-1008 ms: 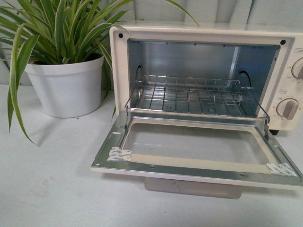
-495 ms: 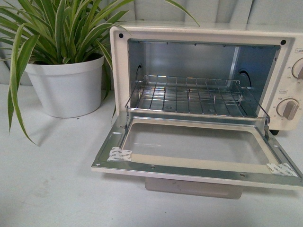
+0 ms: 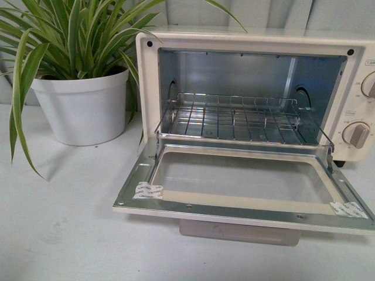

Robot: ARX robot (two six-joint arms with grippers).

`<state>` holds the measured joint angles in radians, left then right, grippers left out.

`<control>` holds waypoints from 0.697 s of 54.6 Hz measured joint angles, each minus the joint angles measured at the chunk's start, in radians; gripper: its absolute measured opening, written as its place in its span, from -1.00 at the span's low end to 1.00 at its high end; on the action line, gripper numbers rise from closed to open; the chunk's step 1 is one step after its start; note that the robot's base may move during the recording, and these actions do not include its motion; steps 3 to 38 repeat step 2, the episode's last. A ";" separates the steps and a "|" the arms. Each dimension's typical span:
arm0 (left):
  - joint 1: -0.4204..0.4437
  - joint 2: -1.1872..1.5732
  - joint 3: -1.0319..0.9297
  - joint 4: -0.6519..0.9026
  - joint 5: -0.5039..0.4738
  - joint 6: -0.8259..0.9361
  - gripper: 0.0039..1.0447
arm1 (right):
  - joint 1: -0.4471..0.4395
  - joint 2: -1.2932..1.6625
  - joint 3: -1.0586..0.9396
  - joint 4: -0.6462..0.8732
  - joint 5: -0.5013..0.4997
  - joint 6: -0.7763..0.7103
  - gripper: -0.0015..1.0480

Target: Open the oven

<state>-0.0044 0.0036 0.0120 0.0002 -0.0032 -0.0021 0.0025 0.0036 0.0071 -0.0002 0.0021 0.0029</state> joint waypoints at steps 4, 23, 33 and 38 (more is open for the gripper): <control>0.000 0.000 0.000 0.000 0.000 0.000 0.88 | 0.000 0.000 0.000 0.000 0.000 0.000 0.82; 0.000 0.000 0.000 0.000 0.000 0.000 0.88 | 0.000 0.000 0.000 0.000 0.000 0.000 0.82; 0.000 0.000 0.000 0.000 0.000 0.000 0.88 | 0.000 0.000 0.000 0.000 0.000 0.000 0.82; 0.000 0.000 0.000 0.000 0.000 0.000 0.88 | 0.000 0.000 0.000 0.000 0.000 0.000 0.82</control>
